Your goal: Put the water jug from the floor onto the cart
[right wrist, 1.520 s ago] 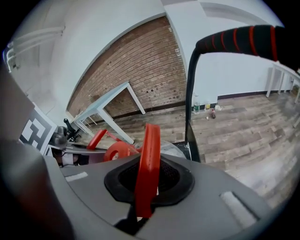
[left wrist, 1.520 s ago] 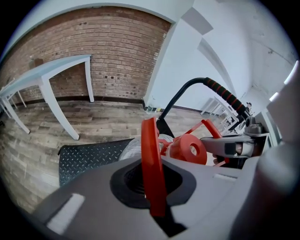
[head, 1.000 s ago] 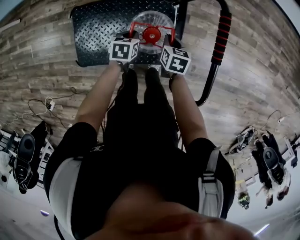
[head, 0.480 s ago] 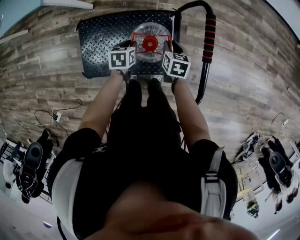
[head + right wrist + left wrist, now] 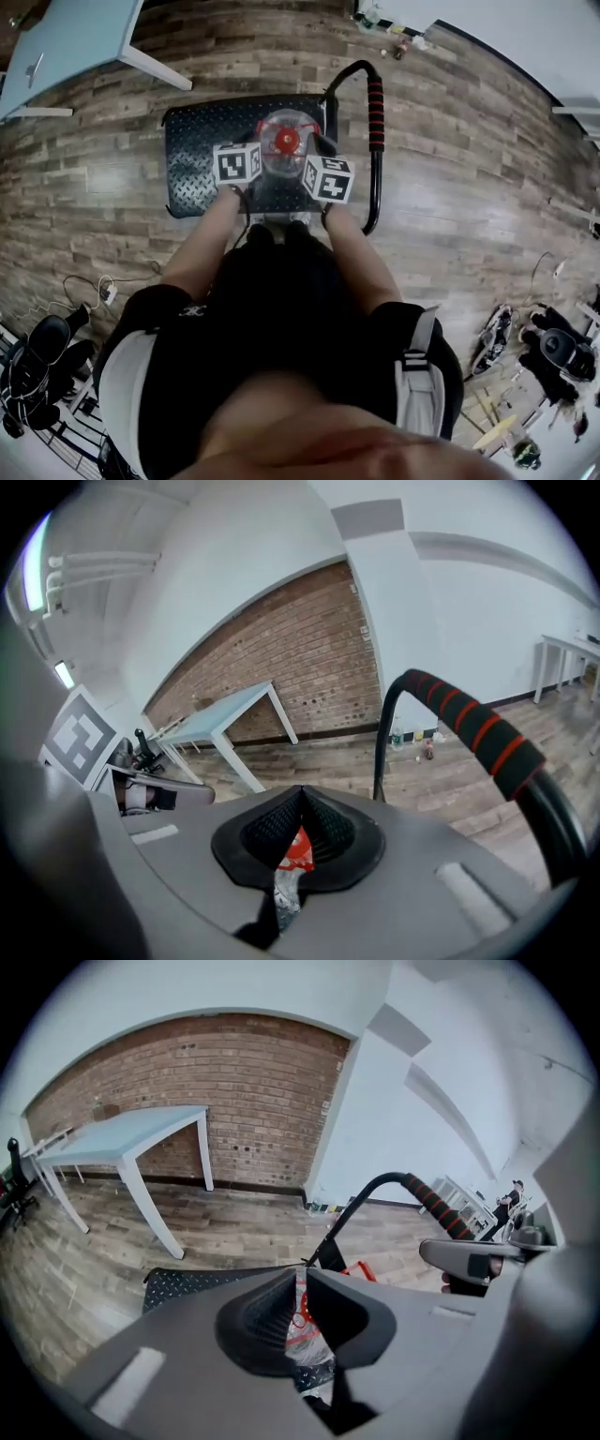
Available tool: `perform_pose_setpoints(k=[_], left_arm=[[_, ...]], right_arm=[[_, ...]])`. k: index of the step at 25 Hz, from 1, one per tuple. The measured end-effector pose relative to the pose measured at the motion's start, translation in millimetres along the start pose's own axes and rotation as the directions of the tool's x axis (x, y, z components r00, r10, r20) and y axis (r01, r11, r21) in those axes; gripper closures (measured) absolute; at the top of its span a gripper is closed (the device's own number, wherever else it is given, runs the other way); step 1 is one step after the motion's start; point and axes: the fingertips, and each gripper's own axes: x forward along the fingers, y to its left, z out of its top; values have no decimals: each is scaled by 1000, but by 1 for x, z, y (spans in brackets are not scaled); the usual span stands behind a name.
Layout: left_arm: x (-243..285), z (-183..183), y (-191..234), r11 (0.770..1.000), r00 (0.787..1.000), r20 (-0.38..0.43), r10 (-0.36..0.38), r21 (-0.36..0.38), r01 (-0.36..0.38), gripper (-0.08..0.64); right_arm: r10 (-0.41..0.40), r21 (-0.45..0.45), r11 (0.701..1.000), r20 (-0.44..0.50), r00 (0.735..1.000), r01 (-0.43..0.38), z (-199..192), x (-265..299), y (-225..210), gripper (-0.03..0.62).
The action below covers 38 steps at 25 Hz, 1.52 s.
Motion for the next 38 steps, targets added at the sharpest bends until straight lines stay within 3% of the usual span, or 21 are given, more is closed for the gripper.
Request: perform_pose_setpoints(k=[4,10,19,26,38], left_arm=[[-43,34,-5,999,994,106,10,38,-14,545],[-95,83,-13,997,968,250,-8,72,-11,558],[-140,132,-34,993,924,378,-61,114,19,558],[-147,138,-38,992,917,385,-100,112,61,558],[-147,129,-25,991,929,361,-86,122,44,558]], right_arm=[[24,27,999,91,996,-27,22,-24,18,578],[71,23,997,228,971,-79,71,-53,40,578],[174,-97,984,368,913,-149,143,-90,76,580],[154,-81,988,373,915,-133,145,-88,76,580],[130,-56,992,364,923,-117,135,-85,83,578]])
